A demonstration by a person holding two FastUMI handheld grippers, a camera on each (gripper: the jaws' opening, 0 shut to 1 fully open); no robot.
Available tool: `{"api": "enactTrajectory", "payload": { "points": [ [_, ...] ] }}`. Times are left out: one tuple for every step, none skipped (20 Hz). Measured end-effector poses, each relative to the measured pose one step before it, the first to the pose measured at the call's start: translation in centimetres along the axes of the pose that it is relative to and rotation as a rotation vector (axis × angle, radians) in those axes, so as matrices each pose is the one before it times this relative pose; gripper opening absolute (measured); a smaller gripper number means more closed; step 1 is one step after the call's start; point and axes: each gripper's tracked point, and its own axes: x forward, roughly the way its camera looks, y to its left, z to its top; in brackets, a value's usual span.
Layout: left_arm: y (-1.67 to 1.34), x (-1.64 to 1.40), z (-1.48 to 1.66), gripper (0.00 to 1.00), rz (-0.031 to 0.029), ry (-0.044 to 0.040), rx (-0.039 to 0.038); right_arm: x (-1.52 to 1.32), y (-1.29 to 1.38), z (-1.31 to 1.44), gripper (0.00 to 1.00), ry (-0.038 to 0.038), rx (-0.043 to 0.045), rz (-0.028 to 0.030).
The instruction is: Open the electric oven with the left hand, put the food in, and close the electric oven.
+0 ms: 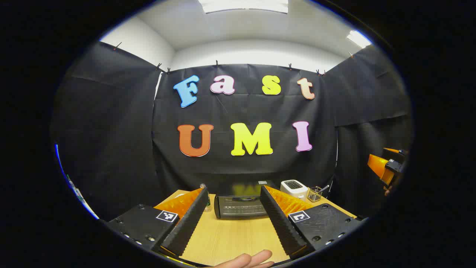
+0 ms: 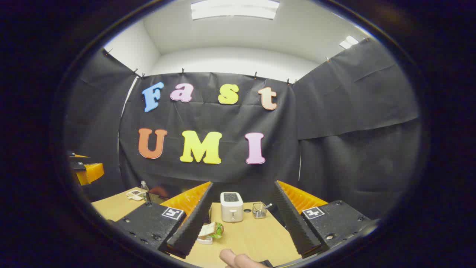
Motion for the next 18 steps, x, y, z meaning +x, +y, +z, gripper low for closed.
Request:
{"api": "enactTrajectory", "payload": {
  "points": [
    [-0.069, 0.133, -0.211, 0.92, 0.00060, 0.00406, 0.00246, 0.120, -0.245, 0.053, 0.92, 0.00267, -0.00064, -0.00367],
    [-0.310, -0.061, -0.147, 0.92, -0.00271, 0.00339, -0.00415, 0.151, -0.257, -0.095, 0.92, 0.00002, -0.00162, -0.00350],
    [-0.299, -0.047, 0.022, 0.92, -0.00416, 0.00127, -0.00819, 0.021, -0.195, -0.013, 0.92, -0.00064, -0.00015, -0.00249],
    [-0.002, 0.109, 0.093, 0.92, -0.00352, -0.00257, -0.00643, 0.001, -0.315, -0.063, 0.92, -0.00017, 0.00578, -0.00291],
    [0.004, 0.007, 0.108, 0.92, -0.00023, -0.00333, -0.00194, -0.133, 0.035, -0.029, 0.92, 0.00339, 0.02431, 0.00787],
    [-0.044, 0.008, 0.054, 0.92, 0.00009, -0.00360, 0.00284, -0.324, 0.504, -0.121, 0.92, 0.00639, 0.03184, 0.02457],
    [-0.022, 0.114, 0.094, 0.92, -0.00392, -0.00478, 0.00368, -0.227, 0.376, -0.229, 0.92, 0.01231, 0.02456, 0.02301],
    [-0.036, 0.025, -0.046, 0.92, -0.00646, -0.00153, 0.00340, 0.034, -0.207, -0.161, 0.92, 0.00772, 0.01581, 0.01206],
    [-0.091, 0.081, 0.056, 0.92, -0.00238, -0.00096, 0.00097, 0.133, -0.126, 0.189, 0.92, -0.00164, 0.00220, 0.00338],
    [0.098, 0.061, 0.081, 0.92, 0.00123, -0.00129, 0.00073, 0.230, -0.315, 0.055, 1.00, -0.00324, -0.00667, -0.00682],
    [0.101, 0.130, 0.098, 0.92, 0.00379, -0.00063, -0.00034, 0.194, -0.352, 0.179, 1.00, -0.00503, -0.00602, -0.01062],
    [0.073, 0.262, -0.028, 0.92, 0.00173, -0.00004, -0.00183, 0.185, 0.015, -0.004, 1.00, -0.00307, -0.00315, -0.00182],
    [0.011, 0.529, 0.017, 0.92, -0.00006, -0.00039, -0.00136, 0.110, 0.138, 0.051, 1.00, -0.00071, -0.00353, 0.00227],
    [0.083, 0.411, -0.095, 0.92, 0.00327, 0.00196, -0.00063, 0.244, 0.033, 0.010, 0.92, -0.00287, -0.00361, 0.00118],
    [0.181, 0.774, -0.038, 0.92, 0.00613, 0.00179, -0.00260, 0.300, 0.009, 0.085, 1.00, -0.00320, -0.00074, -0.00021],
    [0.093, 0.733, -0.042, 0.82, 0.00378, -0.00185, -0.00744, 0.318, -0.069, -0.083, 1.00, -0.00318, -0.00344, -0.00166],
    [0.032, 1.122, -0.086, 0.92, 0.00016, -0.00238, -0.01165, 0.298, -0.049, 0.015, 1.00, -0.00263, -0.00544, -0.00130],
    [-0.247, 1.109, -0.264, 0.82, -0.00495, 0.00435, -0.00826, 0.327, -0.086, -0.053, 1.00, -0.00209, -0.00237, 0.00149]
  ]
}}
